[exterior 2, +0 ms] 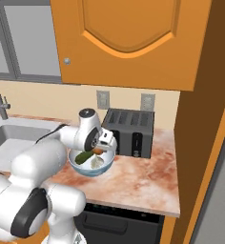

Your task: Take the garlic, cucumber, and tangerine from the freezer and place them in the bowl on the counter.

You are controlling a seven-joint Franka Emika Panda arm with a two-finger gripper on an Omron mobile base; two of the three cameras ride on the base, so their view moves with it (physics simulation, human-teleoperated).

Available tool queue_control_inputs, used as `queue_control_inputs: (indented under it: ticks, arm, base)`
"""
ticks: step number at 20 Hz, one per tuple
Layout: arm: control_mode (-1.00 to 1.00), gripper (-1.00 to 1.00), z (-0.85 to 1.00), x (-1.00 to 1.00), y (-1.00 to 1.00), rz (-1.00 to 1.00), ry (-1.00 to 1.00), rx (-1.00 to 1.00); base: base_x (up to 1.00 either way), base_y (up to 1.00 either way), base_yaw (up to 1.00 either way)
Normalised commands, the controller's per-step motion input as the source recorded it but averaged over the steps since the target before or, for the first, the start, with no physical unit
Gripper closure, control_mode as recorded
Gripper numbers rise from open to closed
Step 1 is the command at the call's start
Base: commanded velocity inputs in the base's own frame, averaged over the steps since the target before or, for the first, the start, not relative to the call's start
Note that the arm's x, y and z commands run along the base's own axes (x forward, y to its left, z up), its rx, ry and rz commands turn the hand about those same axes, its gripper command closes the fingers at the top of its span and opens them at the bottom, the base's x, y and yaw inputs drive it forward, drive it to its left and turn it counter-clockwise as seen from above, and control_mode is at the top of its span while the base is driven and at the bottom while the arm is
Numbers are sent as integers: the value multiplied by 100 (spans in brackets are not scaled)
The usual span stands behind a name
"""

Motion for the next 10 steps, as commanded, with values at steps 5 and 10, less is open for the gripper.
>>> queue_control_inputs:
  ticks: [5, 10]
  arm:
    - [-100, 100, -30, 34, 0, 0, 1, 0]
    - [-100, -100, -18, 17, 0, 0, 1, 0]
  base:
    - [0, 0, 0]
    - [0, 0, 0]
